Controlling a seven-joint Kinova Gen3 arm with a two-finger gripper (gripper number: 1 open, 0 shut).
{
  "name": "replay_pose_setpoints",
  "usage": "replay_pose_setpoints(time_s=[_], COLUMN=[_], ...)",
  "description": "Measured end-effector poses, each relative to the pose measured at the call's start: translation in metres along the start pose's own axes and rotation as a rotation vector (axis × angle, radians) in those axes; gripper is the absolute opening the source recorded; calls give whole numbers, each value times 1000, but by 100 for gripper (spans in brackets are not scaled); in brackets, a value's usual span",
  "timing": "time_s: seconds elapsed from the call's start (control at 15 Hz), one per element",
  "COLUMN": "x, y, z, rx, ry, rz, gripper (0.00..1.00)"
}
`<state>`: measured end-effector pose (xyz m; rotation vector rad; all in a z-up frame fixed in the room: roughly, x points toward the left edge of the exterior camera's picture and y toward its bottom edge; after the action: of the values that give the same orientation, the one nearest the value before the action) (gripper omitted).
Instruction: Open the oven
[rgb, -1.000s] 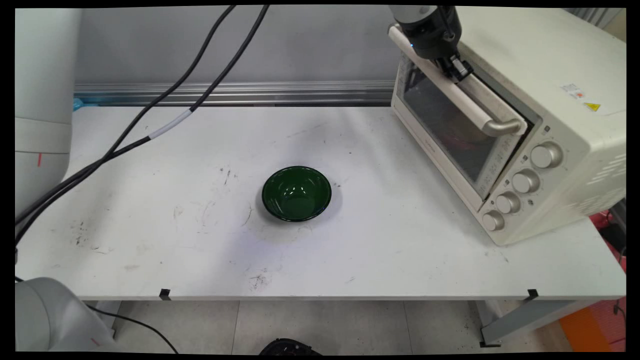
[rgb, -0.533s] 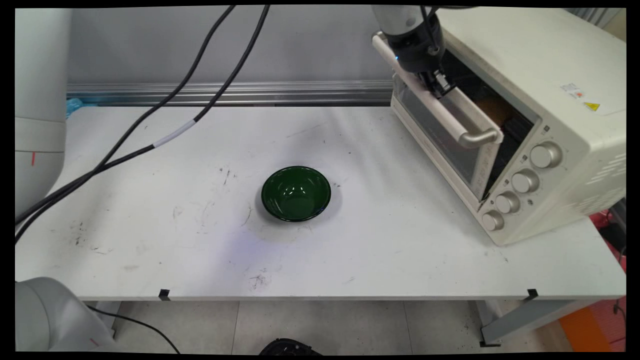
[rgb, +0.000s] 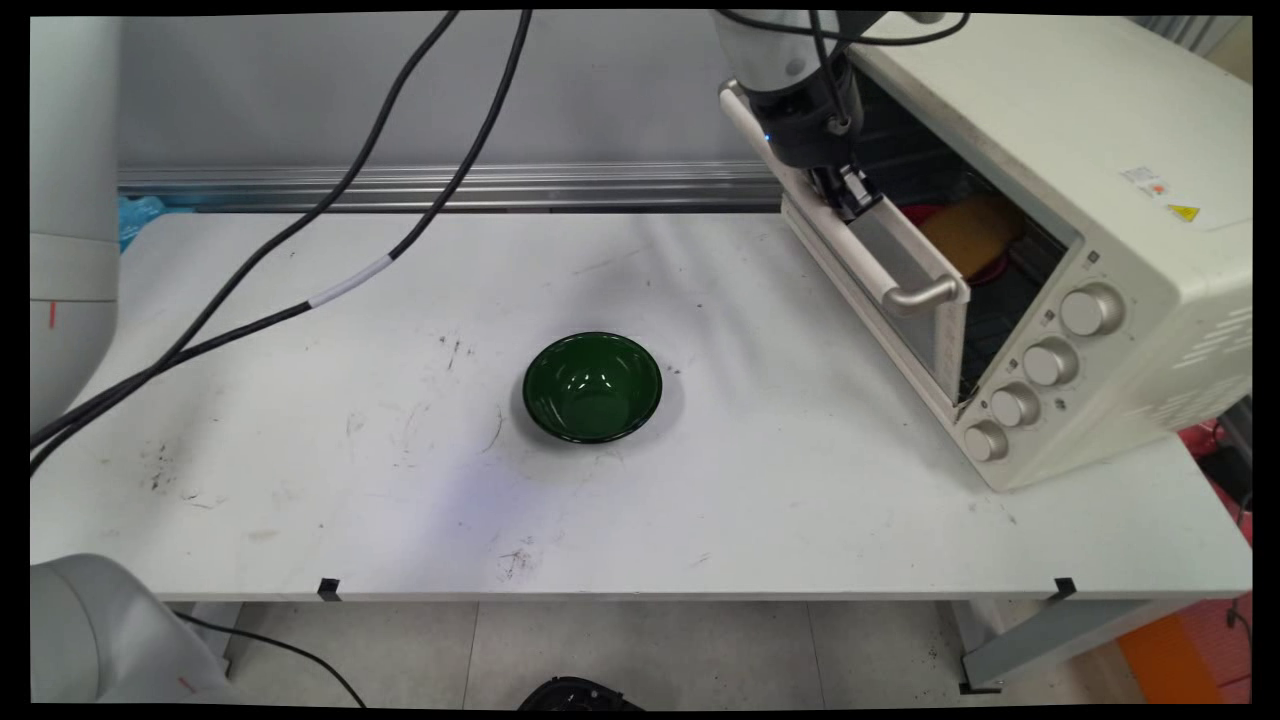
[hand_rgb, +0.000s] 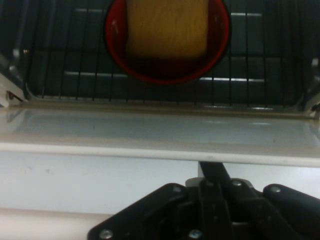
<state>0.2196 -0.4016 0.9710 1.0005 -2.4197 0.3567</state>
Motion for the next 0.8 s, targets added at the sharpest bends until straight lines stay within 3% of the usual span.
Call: replay_pose_setpoints(time_s=[0.8], x=[-49], y=[-11], z=[26], rx=[-32], ry=[-21], rz=[65], gripper=[0])
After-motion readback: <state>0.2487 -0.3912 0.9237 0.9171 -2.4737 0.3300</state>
